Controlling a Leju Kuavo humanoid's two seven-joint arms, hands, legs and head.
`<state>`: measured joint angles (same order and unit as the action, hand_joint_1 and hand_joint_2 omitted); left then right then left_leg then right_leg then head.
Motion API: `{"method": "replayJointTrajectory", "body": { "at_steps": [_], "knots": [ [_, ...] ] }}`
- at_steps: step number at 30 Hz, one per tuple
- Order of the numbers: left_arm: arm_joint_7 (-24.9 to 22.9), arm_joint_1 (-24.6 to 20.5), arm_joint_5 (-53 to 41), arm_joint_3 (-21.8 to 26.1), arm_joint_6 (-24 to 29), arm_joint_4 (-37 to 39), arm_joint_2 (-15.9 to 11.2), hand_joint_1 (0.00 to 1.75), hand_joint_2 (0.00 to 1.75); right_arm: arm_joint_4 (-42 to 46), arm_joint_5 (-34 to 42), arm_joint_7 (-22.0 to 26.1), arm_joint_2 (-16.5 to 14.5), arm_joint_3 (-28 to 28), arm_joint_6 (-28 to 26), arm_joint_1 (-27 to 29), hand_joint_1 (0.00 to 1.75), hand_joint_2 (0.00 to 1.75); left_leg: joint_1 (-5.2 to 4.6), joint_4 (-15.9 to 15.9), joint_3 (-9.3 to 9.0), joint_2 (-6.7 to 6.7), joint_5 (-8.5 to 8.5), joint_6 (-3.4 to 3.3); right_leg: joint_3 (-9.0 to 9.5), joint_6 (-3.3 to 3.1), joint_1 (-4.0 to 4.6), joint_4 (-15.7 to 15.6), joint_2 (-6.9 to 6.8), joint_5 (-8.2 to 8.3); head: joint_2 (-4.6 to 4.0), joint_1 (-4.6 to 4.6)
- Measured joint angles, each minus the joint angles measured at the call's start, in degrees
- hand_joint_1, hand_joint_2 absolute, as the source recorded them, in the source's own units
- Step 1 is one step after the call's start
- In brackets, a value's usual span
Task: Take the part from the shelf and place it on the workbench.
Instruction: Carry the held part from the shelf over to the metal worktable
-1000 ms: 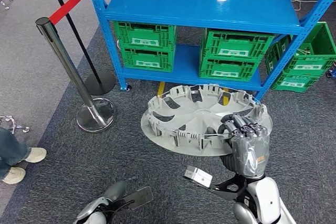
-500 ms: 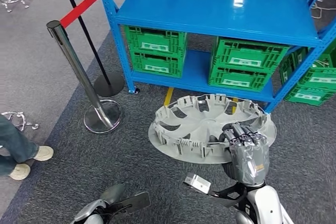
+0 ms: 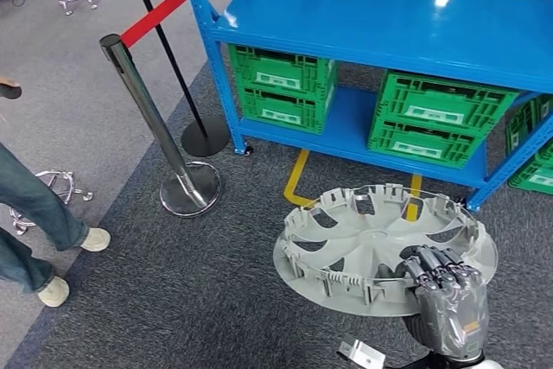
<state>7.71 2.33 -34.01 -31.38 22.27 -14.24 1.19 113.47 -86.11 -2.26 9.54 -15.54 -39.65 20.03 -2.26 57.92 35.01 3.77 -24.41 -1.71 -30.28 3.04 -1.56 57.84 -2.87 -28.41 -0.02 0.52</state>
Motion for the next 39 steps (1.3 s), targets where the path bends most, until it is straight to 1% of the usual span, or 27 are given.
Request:
{"method": "replayJointTrajectory", "body": {
  "at_steps": [1, 2, 3, 4, 5, 6, 8, 10, 11, 12, 13, 15, 17, 18, 19, 20, 22, 24, 26, 27, 28, 29, 31, 33, 35, 37, 39],
  "knots": [
    [-0.05, 0.08, -0.17, -0.03, -0.08, 0.93, -0.04, 0.0, 0.0, 0.26, 0.07, 0.18, -0.08, 0.22, 0.01, 0.04, 1.75, 1.75, -1.23, -2.51, -1.22, 0.65, 1.11, -1.7, 0.79, 0.02, 0.37, -0.64, -0.67, -0.03, 0.0, -0.03],
    [-0.09, 0.14, -0.36, -0.04, -0.08, 1.63, -0.06, 0.0, 0.0, 0.62, 0.17, 0.37, -0.15, 0.46, 0.01, 0.04, 1.75, 1.75, -1.99, -3.8, -1.92, 0.98, 1.54, -2.71, 1.4, 0.04, 0.63, -1.11, -1.35, -0.12, 0.0, -0.11],
    [-0.08, 0.16, -0.52, -0.06, -0.03, 2.16, -0.04, 0.0, 0.0, 1.14, 0.32, 0.61, -0.24, 0.74, 0.01, -0.02, 1.75, 1.75, -2.01, -4.02, -2.11, 0.54, 1.61, -2.88, 1.82, 0.13, 1.02, -1.42, -2.16, -0.28, 0.0, -0.14],
    [-0.02, 0.07, -0.65, -0.06, 0.0, 2.44, 0.14, 0.0, 0.0, 1.82, 0.52, 0.89, -0.32, 1.02, 0.01, -0.12, 1.75, 1.75, -1.77, -4.42, -2.31, -0.27, 1.74, -2.64, 2.2, 0.21, 1.09, -1.68, -2.94, -0.58, 0.0, -0.08],
    [0.07, -0.01, -0.75, -0.05, 0.02, 2.65, 0.38, 0.0, 0.0, 2.59, 0.78, 1.24, -0.4, 1.32, 0.01, -0.25, 1.75, 1.75, -1.49, -4.99, -2.6, -1.07, 1.87, -2.27, 2.34, 0.22, 1.21, -1.52, -2.86, -1.11, 0.0, -0.1],
    [0.16, -0.14, -0.8, -0.05, 0.06, 2.84, 0.58, 0.0, 0.0, 3.21, 1.06, 1.6, -0.47, 1.61, -0.01, -0.38, 1.75, 1.75, -1.14, -5.61, -2.94, -1.85, 2.08, -1.92, 2.14, 0.18, 1.32, -0.56, -1.98, -2.04, 0.0, -0.14],
    [-0.14, -0.49, -0.86, -0.07, 0.17, 3.09, 1.27, 0.0, 0.0, 3.86, 1.65, 2.24, -0.6, 2.09, -0.03, -0.56, 1.75, 1.75, -0.51, -6.37, -3.4, -3.39, 2.36, -1.34, -0.12, -0.01, 1.45, 5.07, 1.23, -5.18, 0.0, -0.45],
    [-1.21, -0.85, -1.08, -0.1, 0.32, 3.31, 2.04, 0.0, 0.0, 3.99, 2.14, 2.71, -0.71, 2.54, -0.03, -0.69, 1.75, 1.75, -0.26, -6.23, -3.41, -5.05, 2.33, -1.3, -3.84, 0.21, 1.47, 12.72, 2.92, -7.93, 0.0, -0.67],
    [-1.82, -0.97, -1.27, -0.15, 0.34, 3.4, 2.46, 0.0, 0.0, 3.99, 2.39, 2.97, -0.74, 2.78, -0.03, -0.73, 1.75, 1.75, -0.13, -6.04, -3.42, -5.94, 2.25, -1.2, -5.06, 0.53, 1.41, 14.69, 3.12, -7.93, 0.0, -0.68],
    [-2.29, -1.05, -1.45, -0.23, 0.3, 3.48, 2.8, 0.0, 0.0, 3.99, 2.61, 3.25, -0.77, 3.01, -0.02, -0.75, 1.75, 1.75, 0.04, -5.74, -3.43, -6.84, 2.12, -1.02, -5.32, 0.98, 1.28, 14.36, 3.18, -6.67, 0.0, -0.69],
    [-2.66, -1.13, -1.62, -0.32, 0.21, 3.53, 3.16, 0.0, 0.0, 3.99, 2.86, 3.56, -0.83, 3.22, -0.02, -0.76, 1.75, 1.75, 0.27, -5.3, -3.41, -7.75, 1.92, -0.74, -4.55, 1.54, 1.01, 11.8, 3.35, -4.35, 0.0, -0.69],
    [-3.02, -1.27, -1.78, -0.43, 0.11, 3.62, 3.51, 0.0, 0.0, 3.95, 3.25, 4.13, -1.01, 3.58, -0.02, -0.8, 1.75, 1.75, 0.65, -3.88, -3.07, -9.45, 1.3, 0.07, -1.86, 2.8, 0.09, 4.92, 5.5, -0.54, 0.0, -0.82],
    [-3.14, -1.42, -1.84, -0.46, 0.09, 3.75, 3.58, 0.0, 0.0, 3.96, 3.46, 4.5, -1.28, 3.89, -0.03, -0.9, 1.75, 1.75, 0.74, -2.21, -1.96, -10.77, 0.97, 0.67, -0.16, 2.6, -0.42, 1.47, 7.75, -0.21, 0.0, -0.86],
    [-3.17, -1.42, -1.84, -0.46, 0.09, 3.83, 3.56, 0.0, 0.0, 3.97, 3.5, 4.61, -1.4, 4.02, -0.03, -0.94, 1.75, 1.75, 0.72, -1.69, -1.35, -11.34, 1.01, 0.82, -0.07, 2.06, -0.34, 1.35, 7.95, -0.63, 0.0, -0.79],
    [-3.19, -1.39, -1.84, -0.47, 0.09, 3.89, 3.62, 0.0, 0.0, 3.99, 3.51, 4.66, -1.52, 4.14, -0.03, -0.98, 1.75, 1.75, 0.75, -1.42, -0.83, -11.85, 1.06, 0.93, -0.05, 1.49, -0.3, 1.49, 7.38, -0.83, 0.0, -0.66],
    [-3.2, -1.35, -1.85, -0.48, 0.1, 3.95, 3.67, 0.0, 0.0, 3.98, 3.51, 4.68, -1.6, 4.25, -0.02, -0.99, 1.75, 1.75, 0.67, -1.17, -0.49, -11.55, 0.92, 1.15, -0.18, 1.21, -0.29, 1.7, 6.68, -0.86, 0.0, -0.55],
    [-3.24, -1.49, -1.92, -0.5, 0.11, 4.03, 3.83, 0.0, 0.0, 4.03, 3.51, 4.73, -1.8, 4.43, -0.01, -0.93, 1.75, 1.75, 0.58, 1.84, 1.13, -8.61, -0.7, 1.85, -0.02, 0.63, -0.32, 1.8, 5.17, -0.97, 0.0, -0.03],
    [-3.54, -1.68, -2.05, -0.53, 0.12, 4.03, 4.03, 0.0, 0.0, 4.12, 3.51, 4.97, -1.99, 4.59, -0.02, -0.87, 1.75, 1.75, 0.76, 9.09, 4.84, -5.09, -3.78, 2.44, 0.25, 0.07, -0.05, 1.75, 3.57, -1.18, 0.0, 0.55],
    [-4.03, -1.75, -2.23, -0.56, 0.15, 4.03, 4.15, 0.0, 0.0, 4.14, 3.6, 5.29, -2.17, 4.7, -0.02, -0.86, 1.75, 1.75, 1.0, 15.4, 8.42, -4.21, -5.41, 2.4, 0.57, -0.33, 0.27, 1.74, 1.89, -1.5, 0.0, 0.59],
    [-4.22, -1.76, -2.36, -0.58, 0.17, 4.03, 4.2, 0.0, 0.0, 4.14, 3.66, 5.44, -2.27, 4.74, -0.02, -0.85, 1.75, 1.75, 0.99, 15.92, 8.91, -4.15, -4.73, 2.14, 0.8, -0.53, 0.44, 1.73, 1.07, -1.7, 0.0, 0.58],
    [-4.34, -1.76, -2.48, -0.6, 0.21, 4.03, 4.23, 0.0, 0.0, 4.14, 3.73, 5.61, -2.38, 4.75, -0.02, -0.85, 1.75, 1.75, 0.88, 14.21, 8.24, -4.02, -3.06, 1.7, 1.09, -0.69, 0.62, 1.69, 0.3, -1.94, 0.0, 0.58],
    [-4.45, -1.75, -2.58, -0.61, 0.26, 4.03, 4.23, 0.0, 0.0, 4.14, 3.78, 5.78, -2.49, 4.78, -0.02, -0.85, 1.75, 1.75, 0.61, 10.82, 6.64, -3.53, -0.89, 1.1, 1.44, -0.8, 0.79, 1.61, -0.37, -2.16, 0.0, 0.57],
    [-4.55, -1.72, -2.76, -0.68, 0.43, 4.04, 4.18, 0.0, 0.0, 4.15, 3.85, 6.04, -2.73, 4.84, -0.02, -0.76, 1.75, 1.75, -0.33, 3.52, 2.99, -1.23, 1.99, -0.16, 2.05, -0.83, 1.17, 1.35, -1.51, -2.62, 0.0, 0.57],
    [-4.56, -1.64, -2.94, -0.83, 0.66, 4.05, 4.18, 0.0, 0.0, 4.15, 3.86, 6.21, -2.92, 4.96, -0.02, -0.61, 1.75, 1.75, -0.94, 0.22, 1.43, -0.05, 2.08, -0.69, 2.36, -0.67, 1.52, 1.0, -2.64, -2.91, 0.0, 0.56],
    [-4.52, -1.49, -3.08, -0.94, 0.9, 4.06, 4.27, 0.0, 0.0, 4.14, 3.85, 6.4, -3.04, 5.05, -0.02, -0.55, 1.75, 1.75, -0.74, -0.73, 1.15, -1.25, 1.89, -0.66, 2.66, -0.37, 1.66, 0.63, -3.43, -3.26, 0.0, 0.55],
    [-4.49, -1.42, -3.17, -0.96, 1.05, 4.06, 4.32, 0.0, 0.0, 4.17, 3.8, 6.58, -3.1, 5.1, -0.02, -0.42, 1.75, 1.75, -0.33, -1.6, 0.6, -2.6, 2.02, -0.74, 2.09, -0.17, 1.58, 2.38, -1.17, -4.61, 0.0, 0.48],
    [-4.43, -1.59, -3.28, -0.99, 1.1, 4.06, 4.42, 0.0, 0.0, 4.22, 3.75, 6.64, -3.16, 5.15, -0.02, -0.13, 1.75, 1.75, -0.1, -1.92, 0.25, -3.99, 2.0, -0.95, -1.32, -0.06, 1.5, 9.12, 2.01, -7.55, 0.0, 0.28]
  ]
}}
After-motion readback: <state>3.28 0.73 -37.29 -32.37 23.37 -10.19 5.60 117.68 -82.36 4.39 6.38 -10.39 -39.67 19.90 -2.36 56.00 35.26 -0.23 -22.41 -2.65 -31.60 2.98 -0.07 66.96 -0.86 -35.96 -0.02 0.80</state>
